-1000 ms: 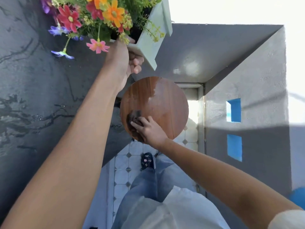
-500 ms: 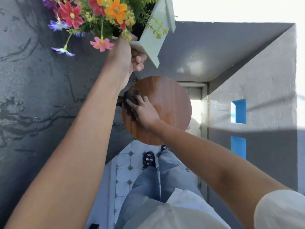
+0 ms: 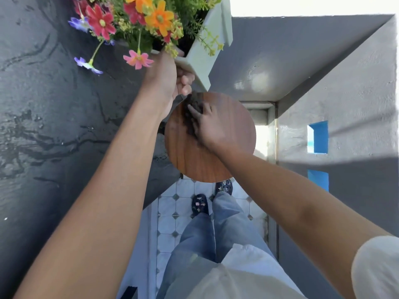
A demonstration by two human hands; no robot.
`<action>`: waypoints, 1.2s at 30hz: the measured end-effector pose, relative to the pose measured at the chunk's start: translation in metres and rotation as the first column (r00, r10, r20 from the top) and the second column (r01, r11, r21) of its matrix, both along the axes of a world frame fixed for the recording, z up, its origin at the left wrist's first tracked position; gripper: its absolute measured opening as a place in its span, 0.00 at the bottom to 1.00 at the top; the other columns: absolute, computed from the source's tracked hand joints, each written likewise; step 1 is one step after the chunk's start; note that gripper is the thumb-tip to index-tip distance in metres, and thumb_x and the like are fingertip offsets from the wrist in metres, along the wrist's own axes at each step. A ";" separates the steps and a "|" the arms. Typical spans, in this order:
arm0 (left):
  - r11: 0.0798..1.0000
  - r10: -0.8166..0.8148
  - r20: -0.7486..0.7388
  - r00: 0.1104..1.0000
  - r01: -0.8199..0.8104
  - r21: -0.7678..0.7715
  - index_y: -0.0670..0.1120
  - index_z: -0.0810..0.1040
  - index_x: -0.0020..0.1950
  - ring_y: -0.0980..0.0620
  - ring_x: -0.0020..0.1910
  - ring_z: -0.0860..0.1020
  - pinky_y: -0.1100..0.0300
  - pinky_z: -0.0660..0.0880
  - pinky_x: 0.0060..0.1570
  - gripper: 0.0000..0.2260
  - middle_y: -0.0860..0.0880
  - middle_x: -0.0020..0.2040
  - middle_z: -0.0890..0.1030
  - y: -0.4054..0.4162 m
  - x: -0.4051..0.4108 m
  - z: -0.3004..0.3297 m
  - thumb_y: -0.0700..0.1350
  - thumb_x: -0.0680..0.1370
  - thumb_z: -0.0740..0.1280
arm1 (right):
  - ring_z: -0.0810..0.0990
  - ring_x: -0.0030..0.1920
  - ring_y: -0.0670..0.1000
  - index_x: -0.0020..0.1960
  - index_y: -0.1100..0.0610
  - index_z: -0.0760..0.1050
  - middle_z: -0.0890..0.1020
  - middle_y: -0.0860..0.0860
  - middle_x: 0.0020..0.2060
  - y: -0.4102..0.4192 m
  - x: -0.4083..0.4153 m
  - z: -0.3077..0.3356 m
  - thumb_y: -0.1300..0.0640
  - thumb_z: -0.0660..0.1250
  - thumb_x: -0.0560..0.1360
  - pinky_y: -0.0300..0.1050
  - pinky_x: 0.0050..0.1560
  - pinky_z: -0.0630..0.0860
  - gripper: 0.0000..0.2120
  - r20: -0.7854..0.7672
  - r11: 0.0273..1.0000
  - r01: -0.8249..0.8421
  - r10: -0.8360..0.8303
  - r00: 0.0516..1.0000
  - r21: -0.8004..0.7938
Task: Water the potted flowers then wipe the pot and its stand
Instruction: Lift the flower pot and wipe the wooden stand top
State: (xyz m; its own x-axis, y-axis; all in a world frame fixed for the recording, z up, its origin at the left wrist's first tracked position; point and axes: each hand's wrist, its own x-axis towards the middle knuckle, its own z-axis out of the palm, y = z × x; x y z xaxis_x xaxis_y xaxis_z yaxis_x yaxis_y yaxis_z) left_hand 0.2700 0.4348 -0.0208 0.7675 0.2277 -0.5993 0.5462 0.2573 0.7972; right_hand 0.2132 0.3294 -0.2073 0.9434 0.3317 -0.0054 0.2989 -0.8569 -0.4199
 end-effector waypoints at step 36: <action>0.989 -0.005 -0.278 0.961 0.045 0.138 0.43 0.69 0.38 0.52 0.25 0.64 0.60 0.62 0.32 0.21 0.50 0.30 0.68 -0.101 -0.205 -0.079 0.50 0.85 0.47 | 0.72 0.61 0.57 0.69 0.54 0.76 0.74 0.56 0.60 -0.144 -0.211 0.012 0.59 0.65 0.79 0.42 0.65 0.66 0.18 -0.392 0.893 0.416 -0.325 0.861 0.171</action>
State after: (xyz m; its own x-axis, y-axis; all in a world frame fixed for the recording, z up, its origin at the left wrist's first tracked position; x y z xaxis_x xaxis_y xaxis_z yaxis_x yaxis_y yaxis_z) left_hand 0.0652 0.3337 -0.1002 0.5831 0.3086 -0.7515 0.7550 0.1357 0.6415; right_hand 0.0027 0.1849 -0.1952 0.9481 -0.0090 -0.3178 -0.2227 -0.7323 -0.6435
